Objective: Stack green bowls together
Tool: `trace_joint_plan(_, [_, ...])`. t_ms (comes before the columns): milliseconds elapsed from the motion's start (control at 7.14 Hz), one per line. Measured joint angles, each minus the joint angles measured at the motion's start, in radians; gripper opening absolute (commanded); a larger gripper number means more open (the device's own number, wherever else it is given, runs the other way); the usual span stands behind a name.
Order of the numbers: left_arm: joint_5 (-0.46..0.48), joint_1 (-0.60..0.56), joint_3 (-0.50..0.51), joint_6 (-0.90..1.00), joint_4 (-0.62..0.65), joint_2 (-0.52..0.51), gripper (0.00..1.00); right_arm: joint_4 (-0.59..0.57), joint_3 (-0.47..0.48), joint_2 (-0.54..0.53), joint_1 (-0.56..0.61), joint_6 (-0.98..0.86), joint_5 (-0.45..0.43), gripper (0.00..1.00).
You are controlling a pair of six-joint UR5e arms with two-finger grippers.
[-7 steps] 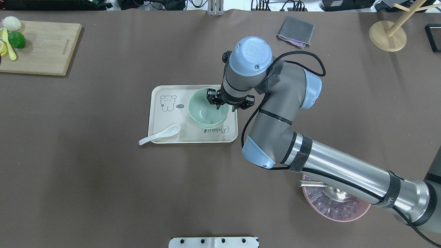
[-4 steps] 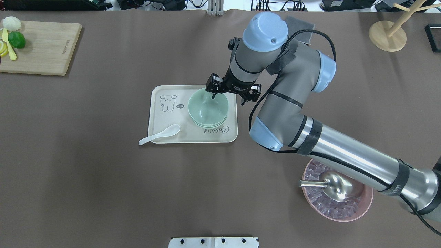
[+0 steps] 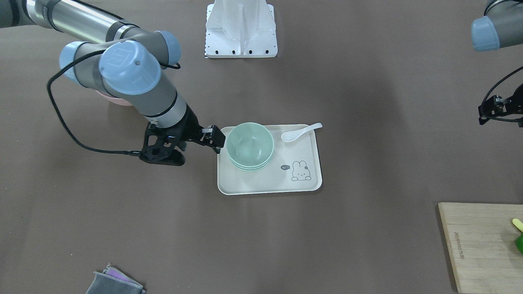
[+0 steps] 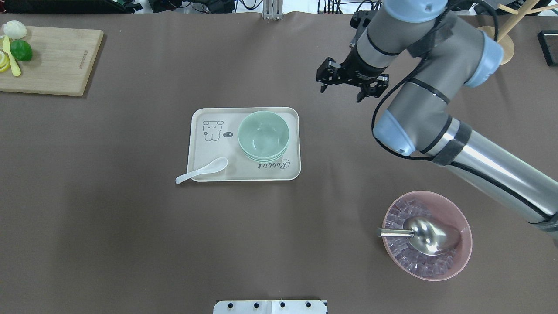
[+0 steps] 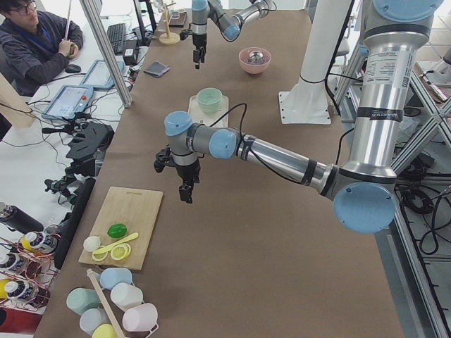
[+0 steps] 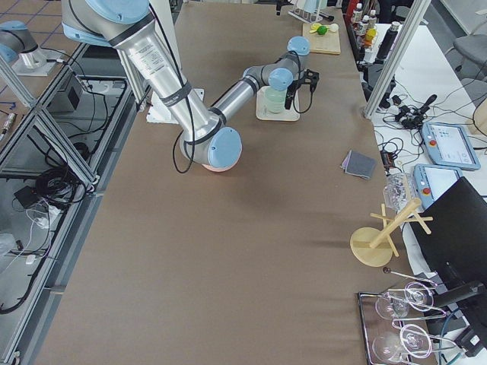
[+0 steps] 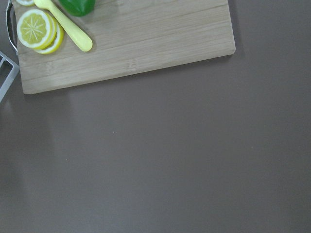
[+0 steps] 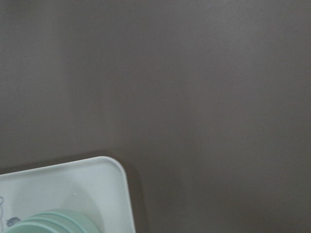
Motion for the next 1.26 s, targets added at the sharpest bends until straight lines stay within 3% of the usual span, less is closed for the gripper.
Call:
trace_joint_plan(280, [-0.006, -0.072, 0.003, 0.071, 0.09, 0.007, 0.98, -0.107, 0.078, -0.105, 0.109, -0.223, 0.005, 1.0])
trace_joint_plan(560, [-0.01, -0.175, 0.028, 0.286, 0.099, 0.06, 0.98, -0.201, 0.154, -0.249, 0.196, -0.447, 0.019, 1.0])
trace_joint_plan(841, [-0.012, -0.241, 0.035, 0.334, 0.066, 0.124, 0.98, -0.215, 0.207, -0.456, 0.314, -0.692, 0.084, 1.0])
trace_joint_plan(1261, [-0.062, -0.254, 0.041, 0.321, 0.048, 0.15, 0.98, -0.215, 0.22, -0.671, 0.485, -0.94, 0.087, 1.0])
